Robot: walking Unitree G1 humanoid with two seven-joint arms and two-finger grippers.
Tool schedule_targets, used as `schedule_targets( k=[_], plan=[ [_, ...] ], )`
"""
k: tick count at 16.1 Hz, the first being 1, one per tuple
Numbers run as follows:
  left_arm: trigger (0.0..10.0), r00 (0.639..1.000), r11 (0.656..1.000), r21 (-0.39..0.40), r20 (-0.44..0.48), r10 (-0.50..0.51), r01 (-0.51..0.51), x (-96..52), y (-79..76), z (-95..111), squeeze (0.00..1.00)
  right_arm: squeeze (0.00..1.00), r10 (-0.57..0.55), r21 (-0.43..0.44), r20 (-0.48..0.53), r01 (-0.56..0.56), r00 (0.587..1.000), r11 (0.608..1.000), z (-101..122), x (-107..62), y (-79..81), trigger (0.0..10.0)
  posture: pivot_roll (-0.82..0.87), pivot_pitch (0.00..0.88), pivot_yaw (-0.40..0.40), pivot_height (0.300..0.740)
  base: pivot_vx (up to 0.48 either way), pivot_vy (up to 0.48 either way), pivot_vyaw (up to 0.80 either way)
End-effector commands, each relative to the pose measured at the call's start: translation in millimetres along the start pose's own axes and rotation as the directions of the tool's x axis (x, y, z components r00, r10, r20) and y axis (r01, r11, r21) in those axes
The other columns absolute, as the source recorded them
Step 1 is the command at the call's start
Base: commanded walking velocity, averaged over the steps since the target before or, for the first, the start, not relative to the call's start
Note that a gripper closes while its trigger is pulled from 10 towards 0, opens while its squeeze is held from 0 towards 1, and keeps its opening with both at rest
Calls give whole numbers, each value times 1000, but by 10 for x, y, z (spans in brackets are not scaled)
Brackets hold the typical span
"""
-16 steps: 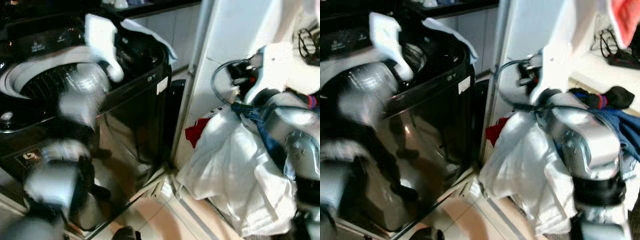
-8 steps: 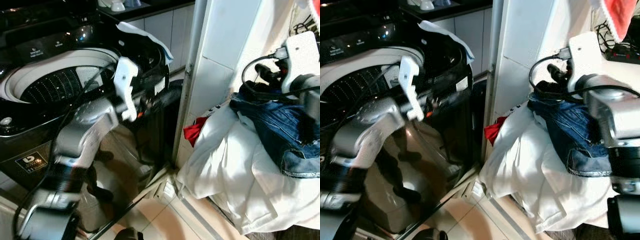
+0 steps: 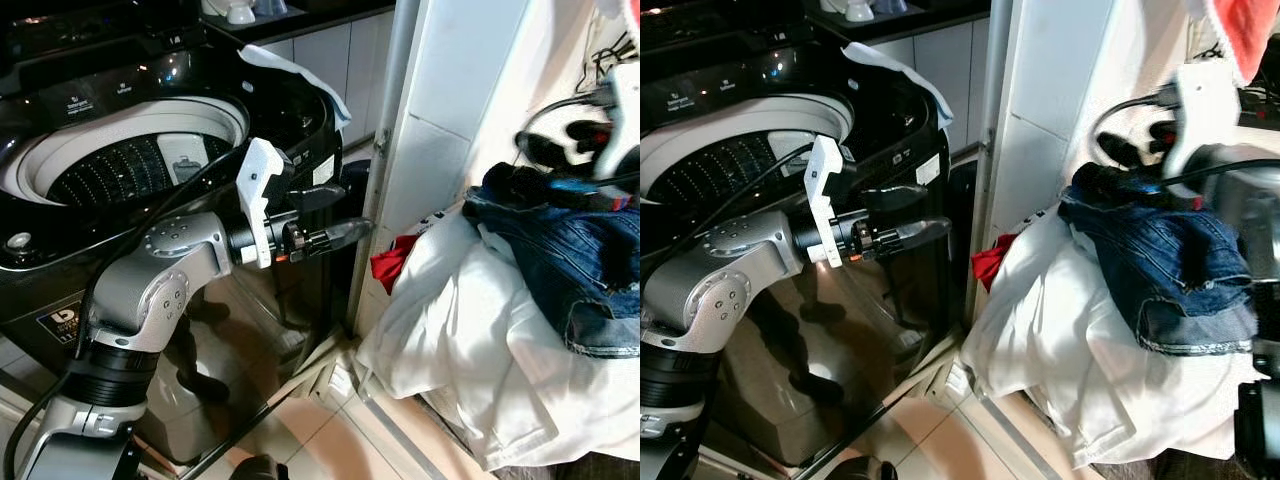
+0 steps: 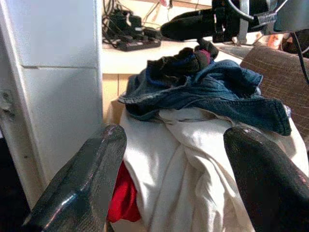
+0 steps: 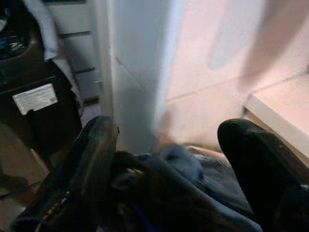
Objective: Clothes washing
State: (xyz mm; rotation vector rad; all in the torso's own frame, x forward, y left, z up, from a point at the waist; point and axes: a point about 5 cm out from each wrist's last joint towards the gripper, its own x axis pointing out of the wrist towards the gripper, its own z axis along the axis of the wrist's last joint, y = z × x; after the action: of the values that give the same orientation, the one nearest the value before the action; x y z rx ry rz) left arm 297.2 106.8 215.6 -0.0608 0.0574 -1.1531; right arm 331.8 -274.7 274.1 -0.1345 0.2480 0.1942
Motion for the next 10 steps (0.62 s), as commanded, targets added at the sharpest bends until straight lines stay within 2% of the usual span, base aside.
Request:
schedule_targets(
  k=[1, 2, 4, 8, 9, 10],
  plan=[
    [10000, 1000, 1000, -1, -11, -24, 24, 4, -48, 6, 0, 0, -10, 35, -32, 11, 999, 999, -75, -35, -81, 10000, -23, 0, 35, 740, 0, 0, 0],
    [10000, 1000, 1000, -3, -13, -26, 26, 3, -51, 5, 0, 0, -11, 35, -42, 12, 999, 999, -96, -38, -90, 10000, -23, 0, 35, 740, 0, 0, 0],
    [10000, 999, 999, -15, -35, -41, 40, -14, -71, -12, 0, 0, -10, 22, -137, 13, 990, 1000, -271, -48, -120, 10000, -23, 0, 35, 740, 0, 0, 0],
    [10000, 995, 996, -31, -53, -86, 84, -22, -132, -34, 0, 0, 44, 69, -185, -31, 982, 997, -452, -60, -93, 10000, -22, 0, 36, 740, 0, 0, 0],
    [10000, 995, 996, -32, -55, -88, 86, -22, -138, -37, 0, 0, 48, 73, -192, -34, 980, 997, -479, -69, -95, 8471, -22, 0, 35, 740, 0, 0, 0],
    [10000, 994, 996, -33, -59, -90, 89, -23, -143, -40, 0, 0, 49, 78, -197, -35, 979, 996, -495, -76, -103, 2275, -22, 0, 35, 740, 0, 0, 0]
  ],
)
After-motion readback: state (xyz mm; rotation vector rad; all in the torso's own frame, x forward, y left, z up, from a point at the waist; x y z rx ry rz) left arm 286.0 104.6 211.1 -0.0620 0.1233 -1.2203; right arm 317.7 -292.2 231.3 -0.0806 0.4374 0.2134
